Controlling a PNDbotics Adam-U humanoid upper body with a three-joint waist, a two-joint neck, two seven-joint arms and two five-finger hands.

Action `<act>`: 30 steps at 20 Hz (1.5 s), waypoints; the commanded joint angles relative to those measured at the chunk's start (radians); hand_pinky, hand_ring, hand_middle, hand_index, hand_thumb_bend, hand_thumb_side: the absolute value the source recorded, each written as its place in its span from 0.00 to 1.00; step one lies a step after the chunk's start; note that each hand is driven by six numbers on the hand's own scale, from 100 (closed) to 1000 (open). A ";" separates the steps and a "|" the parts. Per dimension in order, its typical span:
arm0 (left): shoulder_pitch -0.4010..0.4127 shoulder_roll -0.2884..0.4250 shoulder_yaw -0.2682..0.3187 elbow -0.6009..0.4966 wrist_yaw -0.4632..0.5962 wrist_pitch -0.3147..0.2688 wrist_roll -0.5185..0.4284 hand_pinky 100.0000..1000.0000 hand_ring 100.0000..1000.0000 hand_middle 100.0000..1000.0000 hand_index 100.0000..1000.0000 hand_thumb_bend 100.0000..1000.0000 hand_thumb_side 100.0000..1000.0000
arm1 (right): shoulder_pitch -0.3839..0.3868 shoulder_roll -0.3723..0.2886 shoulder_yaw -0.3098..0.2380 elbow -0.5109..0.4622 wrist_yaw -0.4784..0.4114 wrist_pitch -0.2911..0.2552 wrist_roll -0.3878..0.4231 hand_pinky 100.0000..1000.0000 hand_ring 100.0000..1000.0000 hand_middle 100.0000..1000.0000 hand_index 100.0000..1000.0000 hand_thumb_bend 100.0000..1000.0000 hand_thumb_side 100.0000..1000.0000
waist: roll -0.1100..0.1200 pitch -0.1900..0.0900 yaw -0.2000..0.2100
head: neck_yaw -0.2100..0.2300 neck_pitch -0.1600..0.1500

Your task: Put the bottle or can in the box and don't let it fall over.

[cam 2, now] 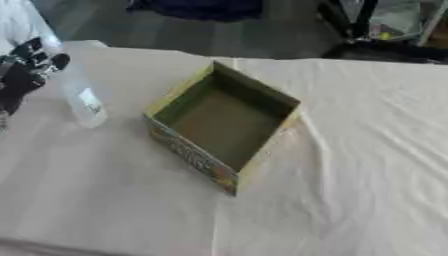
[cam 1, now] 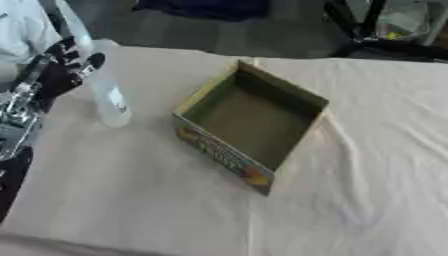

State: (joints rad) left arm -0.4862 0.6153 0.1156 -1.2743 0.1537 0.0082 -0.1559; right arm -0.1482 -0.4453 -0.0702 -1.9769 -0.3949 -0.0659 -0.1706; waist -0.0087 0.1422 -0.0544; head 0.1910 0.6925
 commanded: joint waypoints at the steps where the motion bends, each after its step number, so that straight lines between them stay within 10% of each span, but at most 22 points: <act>1: -0.025 0.025 0.004 0.008 0.026 0.001 -0.010 1.00 1.00 1.00 0.95 0.45 0.43 | -0.008 -0.021 -0.003 -0.023 0.006 -0.003 0.006 1.00 1.00 1.00 1.00 0.00 0.41 | 0.001 -0.009 -0.001 | 0.002 -0.008; 30: -0.141 -0.009 -0.011 0.127 0.040 0.013 0.017 1.00 1.00 1.00 0.76 0.42 0.35 | -0.011 -0.014 0.001 -0.023 0.015 -0.006 0.012 1.00 1.00 1.00 1.00 0.00 0.41 | -0.009 0.005 -0.007 | 0.008 -0.028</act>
State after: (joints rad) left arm -0.6069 0.5871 0.1023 -1.1401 0.1922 0.0208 -0.1443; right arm -0.1489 -0.4437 -0.0664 -1.9769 -0.3902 -0.0689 -0.1610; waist -0.0187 0.1581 -0.0604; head 0.1991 0.6751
